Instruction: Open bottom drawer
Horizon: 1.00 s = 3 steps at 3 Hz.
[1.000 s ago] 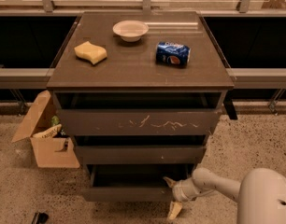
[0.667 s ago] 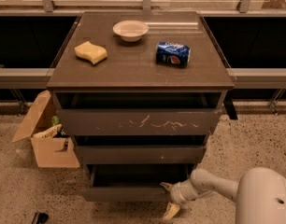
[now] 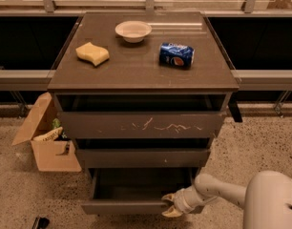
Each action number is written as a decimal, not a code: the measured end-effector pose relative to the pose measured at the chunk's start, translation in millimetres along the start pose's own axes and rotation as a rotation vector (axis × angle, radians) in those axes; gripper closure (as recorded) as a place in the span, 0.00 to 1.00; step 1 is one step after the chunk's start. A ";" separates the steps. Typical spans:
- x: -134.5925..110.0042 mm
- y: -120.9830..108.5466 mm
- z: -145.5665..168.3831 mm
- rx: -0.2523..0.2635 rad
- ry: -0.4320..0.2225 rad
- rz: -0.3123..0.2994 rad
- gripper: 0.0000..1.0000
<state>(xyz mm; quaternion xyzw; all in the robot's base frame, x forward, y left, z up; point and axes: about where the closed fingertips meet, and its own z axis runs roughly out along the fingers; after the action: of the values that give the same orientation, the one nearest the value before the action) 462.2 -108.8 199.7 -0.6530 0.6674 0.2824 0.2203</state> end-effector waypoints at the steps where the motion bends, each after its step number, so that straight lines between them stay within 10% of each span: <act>1: -2.6 13.0 0.8 -0.021 -0.017 0.010 0.88; 3: -0.6 33.5 13.7 -0.068 -0.042 0.023 1.00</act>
Offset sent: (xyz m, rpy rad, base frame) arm -0.0612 0.0176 -0.0205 0.0738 0.1224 0.0459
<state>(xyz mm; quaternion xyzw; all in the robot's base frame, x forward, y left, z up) 427.9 -99.6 192.9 -0.6464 0.6601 0.3208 0.2086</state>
